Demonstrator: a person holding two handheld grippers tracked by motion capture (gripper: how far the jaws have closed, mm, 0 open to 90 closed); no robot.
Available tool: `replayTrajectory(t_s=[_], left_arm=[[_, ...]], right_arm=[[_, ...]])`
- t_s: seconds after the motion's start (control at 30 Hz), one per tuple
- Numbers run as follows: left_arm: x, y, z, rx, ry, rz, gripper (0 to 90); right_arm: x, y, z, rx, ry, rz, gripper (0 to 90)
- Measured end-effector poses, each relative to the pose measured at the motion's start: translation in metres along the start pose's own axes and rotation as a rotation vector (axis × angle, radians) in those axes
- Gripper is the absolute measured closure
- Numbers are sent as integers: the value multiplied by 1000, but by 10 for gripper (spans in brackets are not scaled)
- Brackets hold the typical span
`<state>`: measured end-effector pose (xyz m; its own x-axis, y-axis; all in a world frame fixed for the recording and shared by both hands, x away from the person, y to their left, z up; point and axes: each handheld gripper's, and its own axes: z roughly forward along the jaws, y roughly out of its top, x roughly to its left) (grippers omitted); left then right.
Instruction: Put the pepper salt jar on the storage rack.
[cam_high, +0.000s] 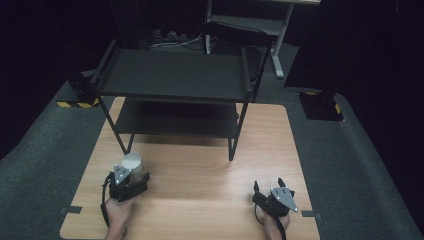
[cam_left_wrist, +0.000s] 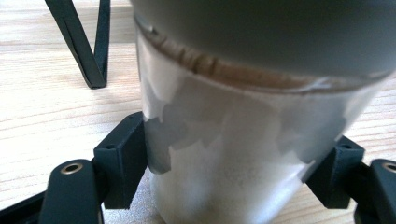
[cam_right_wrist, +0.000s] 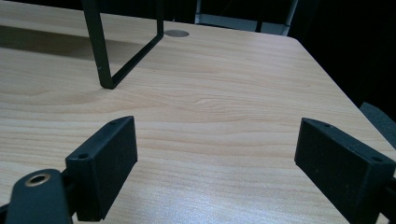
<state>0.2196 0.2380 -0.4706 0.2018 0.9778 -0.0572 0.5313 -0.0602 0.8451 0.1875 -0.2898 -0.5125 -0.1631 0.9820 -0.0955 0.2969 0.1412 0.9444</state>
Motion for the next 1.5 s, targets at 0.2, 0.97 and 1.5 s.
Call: replayTrajectory(t_s=[0.2,0.97,1.5], left_arm=[[-6,2,-1,5,18,4,265],[-14,11,-14,30,33,21,271],[-16,57,-40,4,-60,76,271]], right_arm=[[0,0,0,0,-2,-1,122],[0,0,1,-1,-2,-1,121],[-1,-1,0,-4,1,5,118]])
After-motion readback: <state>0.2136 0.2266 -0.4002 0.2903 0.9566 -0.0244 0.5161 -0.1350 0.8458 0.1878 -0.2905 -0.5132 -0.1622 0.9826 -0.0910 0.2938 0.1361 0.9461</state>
